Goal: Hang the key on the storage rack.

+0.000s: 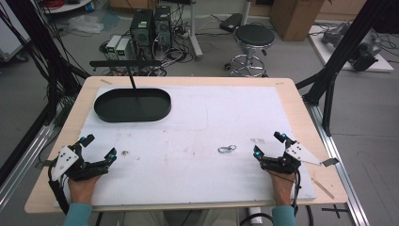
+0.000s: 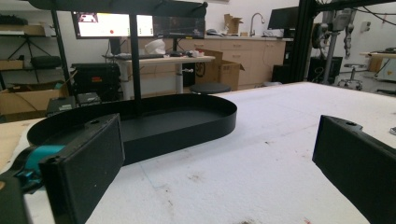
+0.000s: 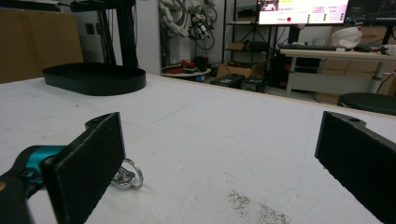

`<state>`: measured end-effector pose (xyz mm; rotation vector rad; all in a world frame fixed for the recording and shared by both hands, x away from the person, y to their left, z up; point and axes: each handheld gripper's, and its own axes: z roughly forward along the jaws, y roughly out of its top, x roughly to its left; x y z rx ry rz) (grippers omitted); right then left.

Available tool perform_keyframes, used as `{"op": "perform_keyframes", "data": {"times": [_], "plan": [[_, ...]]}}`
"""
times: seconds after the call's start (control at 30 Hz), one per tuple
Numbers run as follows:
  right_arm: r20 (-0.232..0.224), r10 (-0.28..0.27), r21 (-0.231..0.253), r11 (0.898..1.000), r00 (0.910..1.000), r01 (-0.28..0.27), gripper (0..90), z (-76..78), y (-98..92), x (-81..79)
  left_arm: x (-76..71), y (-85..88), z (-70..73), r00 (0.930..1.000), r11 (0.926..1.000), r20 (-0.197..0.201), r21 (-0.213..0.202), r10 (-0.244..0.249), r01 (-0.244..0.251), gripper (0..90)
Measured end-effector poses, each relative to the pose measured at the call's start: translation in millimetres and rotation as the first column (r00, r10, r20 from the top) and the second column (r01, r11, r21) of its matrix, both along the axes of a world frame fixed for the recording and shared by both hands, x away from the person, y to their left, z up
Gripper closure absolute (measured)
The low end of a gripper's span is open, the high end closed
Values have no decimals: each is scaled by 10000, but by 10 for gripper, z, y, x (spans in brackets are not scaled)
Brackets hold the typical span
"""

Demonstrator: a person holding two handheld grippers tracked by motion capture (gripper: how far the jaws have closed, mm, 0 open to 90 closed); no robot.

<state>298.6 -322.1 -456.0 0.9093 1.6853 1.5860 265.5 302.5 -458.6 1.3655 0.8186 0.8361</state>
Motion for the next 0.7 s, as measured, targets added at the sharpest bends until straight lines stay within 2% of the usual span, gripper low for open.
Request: {"op": "perform_keyframes", "data": {"times": [0.33,0.7], "plan": [[-57,25,77,10000,10000,-24,8,2,5,-7,0,3,0,10000,10000,14,-5,0,0,26],[26,26,-282,9996,10000,-25,8,8,32,-6,-1,6,1,10000,10000,30,-15,-4,5,26]]}}
